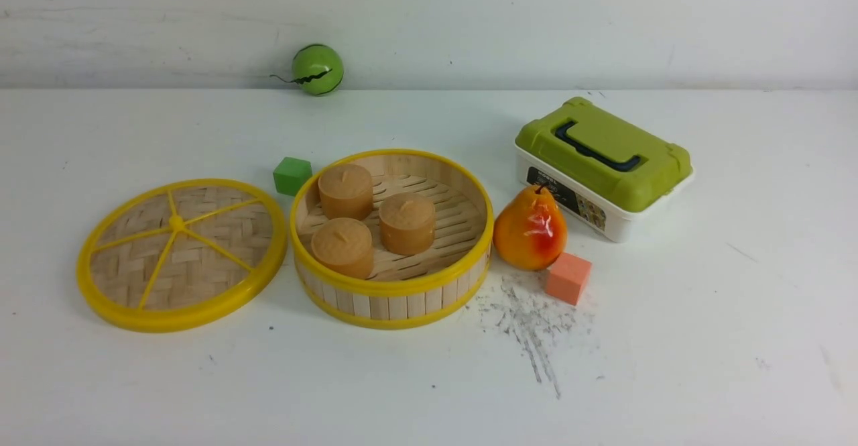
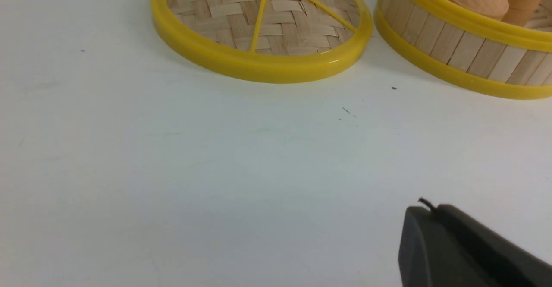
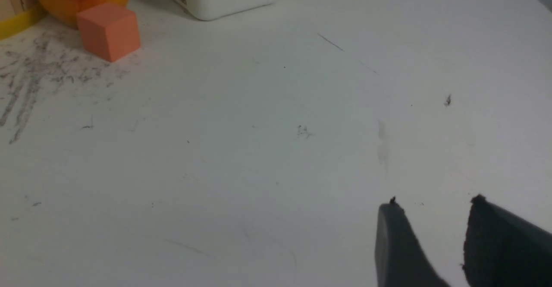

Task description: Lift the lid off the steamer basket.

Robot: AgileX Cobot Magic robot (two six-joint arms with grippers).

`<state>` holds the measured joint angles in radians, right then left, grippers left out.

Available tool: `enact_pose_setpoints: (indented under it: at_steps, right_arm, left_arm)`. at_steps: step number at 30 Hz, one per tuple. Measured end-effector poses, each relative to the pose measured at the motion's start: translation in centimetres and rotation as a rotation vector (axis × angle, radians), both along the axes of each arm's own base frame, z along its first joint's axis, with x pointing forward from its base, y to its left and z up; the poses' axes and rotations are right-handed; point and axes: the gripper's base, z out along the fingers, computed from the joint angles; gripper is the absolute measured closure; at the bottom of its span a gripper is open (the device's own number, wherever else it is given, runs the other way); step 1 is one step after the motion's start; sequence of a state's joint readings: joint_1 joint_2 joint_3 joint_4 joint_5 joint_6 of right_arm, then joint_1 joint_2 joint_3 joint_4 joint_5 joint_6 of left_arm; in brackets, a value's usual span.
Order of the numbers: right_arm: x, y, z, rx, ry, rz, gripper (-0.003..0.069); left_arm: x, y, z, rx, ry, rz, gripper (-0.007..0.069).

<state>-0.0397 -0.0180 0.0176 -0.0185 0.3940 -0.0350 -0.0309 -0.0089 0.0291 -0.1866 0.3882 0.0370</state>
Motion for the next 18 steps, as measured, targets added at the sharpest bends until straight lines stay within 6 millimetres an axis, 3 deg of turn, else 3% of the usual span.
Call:
enact_pose_setpoints:
  at_steps: [18]
  right_arm:
    - [0.00, 0.00, 0.00, 0.000, 0.000, 0.000, 0.0419]
  left_arm:
    - [0.00, 0.00, 0.00, 0.000, 0.000, 0.000, 0.0624]
